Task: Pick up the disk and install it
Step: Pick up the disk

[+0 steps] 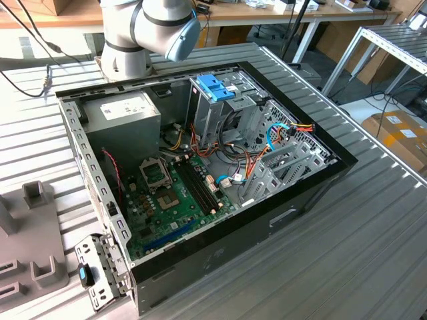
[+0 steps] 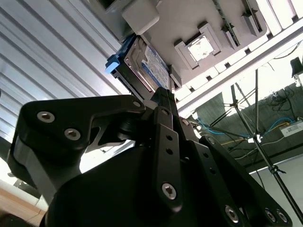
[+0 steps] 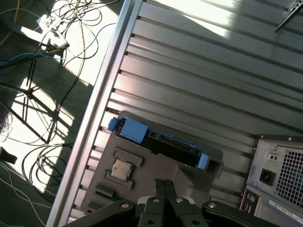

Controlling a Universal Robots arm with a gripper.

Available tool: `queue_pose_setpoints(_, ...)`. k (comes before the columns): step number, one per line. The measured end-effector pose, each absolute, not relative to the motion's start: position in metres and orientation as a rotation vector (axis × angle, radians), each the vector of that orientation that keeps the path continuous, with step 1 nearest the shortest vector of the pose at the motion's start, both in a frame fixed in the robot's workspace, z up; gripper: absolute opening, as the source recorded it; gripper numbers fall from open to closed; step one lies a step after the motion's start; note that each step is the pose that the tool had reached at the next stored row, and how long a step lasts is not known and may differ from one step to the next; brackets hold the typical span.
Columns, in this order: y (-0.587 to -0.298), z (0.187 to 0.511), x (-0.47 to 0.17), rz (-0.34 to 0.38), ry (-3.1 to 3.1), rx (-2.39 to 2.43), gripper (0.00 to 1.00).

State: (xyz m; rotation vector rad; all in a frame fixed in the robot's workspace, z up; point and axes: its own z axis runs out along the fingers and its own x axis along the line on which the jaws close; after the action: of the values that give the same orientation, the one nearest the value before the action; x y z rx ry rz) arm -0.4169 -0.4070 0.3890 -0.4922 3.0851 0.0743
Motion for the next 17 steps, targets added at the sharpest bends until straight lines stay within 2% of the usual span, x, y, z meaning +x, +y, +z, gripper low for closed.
queue_pose_setpoints(17,-0.407,0.389,-0.4169,0.075,3.067,-0.605,0.11)
